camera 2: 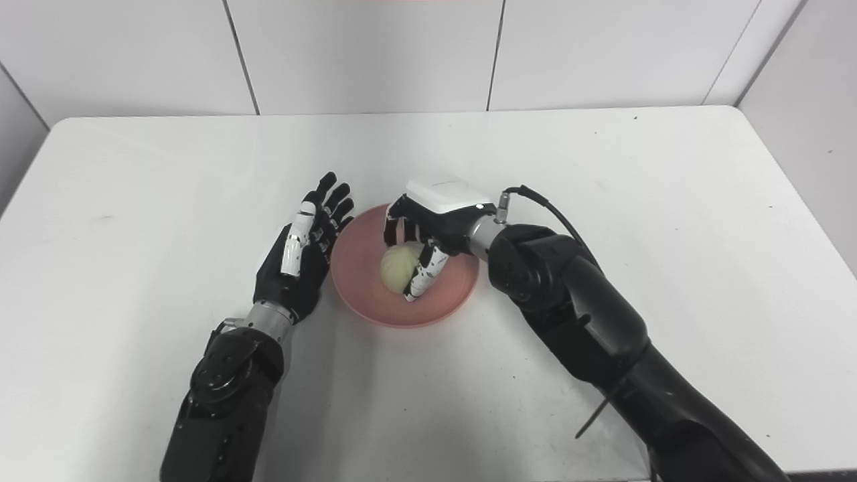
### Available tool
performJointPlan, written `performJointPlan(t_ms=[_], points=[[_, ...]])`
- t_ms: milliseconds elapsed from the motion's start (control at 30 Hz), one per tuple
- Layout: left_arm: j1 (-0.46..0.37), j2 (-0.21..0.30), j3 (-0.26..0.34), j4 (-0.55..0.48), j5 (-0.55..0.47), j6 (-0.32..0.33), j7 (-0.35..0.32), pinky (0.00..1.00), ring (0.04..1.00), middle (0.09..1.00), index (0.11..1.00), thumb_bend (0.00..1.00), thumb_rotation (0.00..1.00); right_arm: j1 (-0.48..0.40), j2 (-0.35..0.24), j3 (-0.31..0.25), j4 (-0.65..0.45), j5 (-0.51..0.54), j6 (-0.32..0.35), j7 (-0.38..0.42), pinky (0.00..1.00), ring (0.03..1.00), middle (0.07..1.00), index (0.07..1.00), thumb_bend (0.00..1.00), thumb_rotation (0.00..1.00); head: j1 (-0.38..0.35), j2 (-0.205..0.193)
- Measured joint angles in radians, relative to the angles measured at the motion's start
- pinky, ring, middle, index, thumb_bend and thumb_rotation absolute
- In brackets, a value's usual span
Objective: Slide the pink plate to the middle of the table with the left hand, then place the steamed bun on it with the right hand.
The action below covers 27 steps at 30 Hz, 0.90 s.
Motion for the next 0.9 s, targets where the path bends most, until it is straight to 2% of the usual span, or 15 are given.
performJointPlan(t_ms=[33, 67, 167, 433, 667, 900], points=[[0.000, 0.000, 0.000, 0.000, 0.000, 0.000, 0.000, 1.00, 1.000, 0.991, 1.000, 0.37, 1.00, -0.001, -0.001, 0.007, -0.006, -0.008, 0.000, 0.016, 0.61, 0.651, 0.673, 0.607, 0.62, 0.17, 0.000, 0.000], [0.000, 0.000, 0.000, -0.001, 0.000, 0.001, 0.000, 1.00, 0.997, 0.992, 1.000, 0.37, 1.00, -0.004, -0.002, 0.014, -0.014, -0.019, 0.000, 0.030, 0.67, 0.736, 0.752, 0.710, 0.70, 0.26, 0.000, 0.000], [0.000, 0.001, -0.002, -0.004, 0.013, 0.003, 0.000, 1.00, 0.992, 0.994, 1.000, 0.37, 1.00, -0.018, -0.010, 0.030, -0.040, -0.043, 0.000, 0.092, 0.74, 0.836, 0.857, 0.820, 0.80, 0.39, 0.000, 0.002], [0.000, 0.002, -0.004, -0.004, 0.017, 0.003, 0.000, 0.98, 0.983, 0.990, 1.000, 0.37, 1.00, -0.027, -0.012, 0.029, -0.068, -0.081, 0.000, 0.168, 0.80, 0.883, 0.923, 0.871, 0.88, 0.52, 0.000, 0.003], [0.000, 0.001, -0.002, -0.004, 0.016, 0.003, -0.001, 0.99, 0.990, 0.995, 1.000, 0.37, 1.00, -0.025, -0.011, 0.022, -0.112, -0.097, 0.001, 0.216, 0.85, 0.910, 0.943, 0.881, 0.90, 0.54, -0.002, 0.002], [0.001, 0.001, -0.001, -0.004, 0.016, 0.003, -0.001, 0.99, 0.988, 0.987, 1.000, 0.38, 1.00, -0.030, -0.012, -0.002, -0.176, -0.122, 0.000, 0.254, 0.84, 0.904, 0.941, 0.887, 0.90, 0.59, -0.003, -0.002]])
